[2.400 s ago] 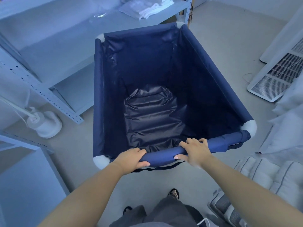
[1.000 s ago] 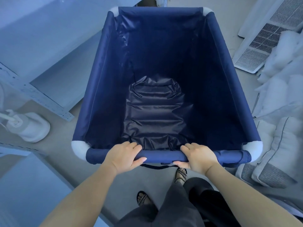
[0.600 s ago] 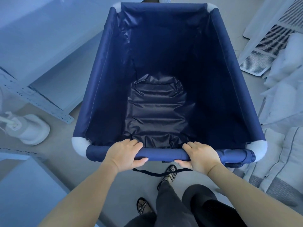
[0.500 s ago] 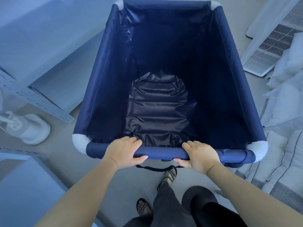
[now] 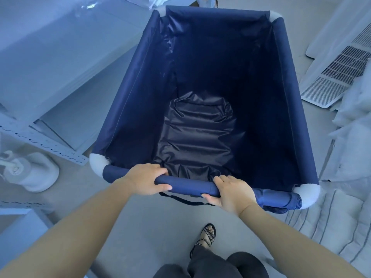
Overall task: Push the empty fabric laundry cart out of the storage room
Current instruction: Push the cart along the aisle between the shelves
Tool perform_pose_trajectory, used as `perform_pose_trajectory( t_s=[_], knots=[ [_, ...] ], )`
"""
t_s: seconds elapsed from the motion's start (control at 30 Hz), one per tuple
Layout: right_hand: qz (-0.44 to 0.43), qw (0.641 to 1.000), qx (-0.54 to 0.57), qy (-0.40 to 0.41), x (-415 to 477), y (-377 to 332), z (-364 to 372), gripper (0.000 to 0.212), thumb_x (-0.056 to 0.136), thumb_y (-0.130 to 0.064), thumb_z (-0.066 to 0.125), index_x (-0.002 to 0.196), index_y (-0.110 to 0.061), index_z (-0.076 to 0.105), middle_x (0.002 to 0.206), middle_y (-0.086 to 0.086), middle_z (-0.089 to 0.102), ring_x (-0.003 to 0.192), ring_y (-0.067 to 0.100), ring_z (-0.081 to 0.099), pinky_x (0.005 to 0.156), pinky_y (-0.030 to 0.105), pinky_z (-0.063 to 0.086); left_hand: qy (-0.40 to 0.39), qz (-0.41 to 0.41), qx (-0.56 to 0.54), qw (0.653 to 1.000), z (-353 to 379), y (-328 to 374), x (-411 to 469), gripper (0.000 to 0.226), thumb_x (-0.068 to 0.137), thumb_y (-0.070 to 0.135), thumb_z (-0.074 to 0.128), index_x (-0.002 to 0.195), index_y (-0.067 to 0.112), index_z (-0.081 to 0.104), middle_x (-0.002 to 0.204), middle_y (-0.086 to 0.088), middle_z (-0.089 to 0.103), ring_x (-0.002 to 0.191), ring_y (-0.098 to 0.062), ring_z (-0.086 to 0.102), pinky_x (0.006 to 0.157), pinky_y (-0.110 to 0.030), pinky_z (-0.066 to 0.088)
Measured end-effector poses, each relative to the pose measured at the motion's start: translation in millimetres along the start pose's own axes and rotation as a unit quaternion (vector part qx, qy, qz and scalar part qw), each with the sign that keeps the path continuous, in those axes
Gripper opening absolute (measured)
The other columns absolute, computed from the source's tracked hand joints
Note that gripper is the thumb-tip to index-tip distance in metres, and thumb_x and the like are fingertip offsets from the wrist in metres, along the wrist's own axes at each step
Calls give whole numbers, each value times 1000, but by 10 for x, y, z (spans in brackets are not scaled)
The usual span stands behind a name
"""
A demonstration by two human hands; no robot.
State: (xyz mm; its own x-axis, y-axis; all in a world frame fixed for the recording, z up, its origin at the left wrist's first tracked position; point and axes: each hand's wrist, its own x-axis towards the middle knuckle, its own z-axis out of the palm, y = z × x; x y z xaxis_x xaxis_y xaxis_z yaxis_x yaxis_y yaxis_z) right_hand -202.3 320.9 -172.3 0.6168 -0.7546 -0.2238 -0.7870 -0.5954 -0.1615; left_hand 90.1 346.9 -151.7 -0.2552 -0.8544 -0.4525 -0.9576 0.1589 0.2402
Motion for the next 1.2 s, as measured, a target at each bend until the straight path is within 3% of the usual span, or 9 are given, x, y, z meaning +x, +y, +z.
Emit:
perform_pose_trajectory(
  t_s=[0.2,0.33,0.67,0.9,1.0,1.2],
  knots=[
    [23,999,-20,17,356,153,-89,60,81,-71,27,94,-17,51,88,-2,59,81,22,53,61,29,33,35,-11,32,999,-189,-116,324,42,82,68,42,104,33,52,89,13,47,84,-12,44,75,-31,30],
    [35,999,-23,26,569,249,-173,59,79,-71,29,90,-17,52,84,-2,59,78,21,54,58,29,32,29,-11,17,999,-364,-207,553,43,81,68,44,105,33,54,95,10,53,90,-14,48,77,-31,31],
    [153,988,-20,-14,1038,337,-412,51,79,-72,31,88,-23,43,80,-10,39,74,15,37,63,29,28,74,91,90,989,-670,-557,1093,47,87,65,37,95,21,49,92,5,56,87,-19,52,65,-29,30],
    [174,983,-59,-27,1342,473,-460,58,76,-76,29,90,-23,47,82,-9,48,74,14,43,59,28,28,66,131,124,981,-892,-953,1466,51,80,73,29,83,23,41,77,12,40,73,-12,39,56,-30,32],
    [180,982,-61,-11,1461,554,-465,62,74,-77,26,89,-21,48,81,-7,50,73,15,44,57,28,27,99,133,144,976,-945,-986,1616,55,78,72,27,86,22,47,77,9,47,72,-15,46,54,-31,32],
    [170,983,-50,50,1770,733,-526,59,72,-73,35,77,-18,53,70,-3,54,63,20,51,51,29,25,90,153,155,972,-1183,-1093,2015,56,79,73,27,89,21,48,84,7,54,79,-16,51,56,-30,34]
  ],
)
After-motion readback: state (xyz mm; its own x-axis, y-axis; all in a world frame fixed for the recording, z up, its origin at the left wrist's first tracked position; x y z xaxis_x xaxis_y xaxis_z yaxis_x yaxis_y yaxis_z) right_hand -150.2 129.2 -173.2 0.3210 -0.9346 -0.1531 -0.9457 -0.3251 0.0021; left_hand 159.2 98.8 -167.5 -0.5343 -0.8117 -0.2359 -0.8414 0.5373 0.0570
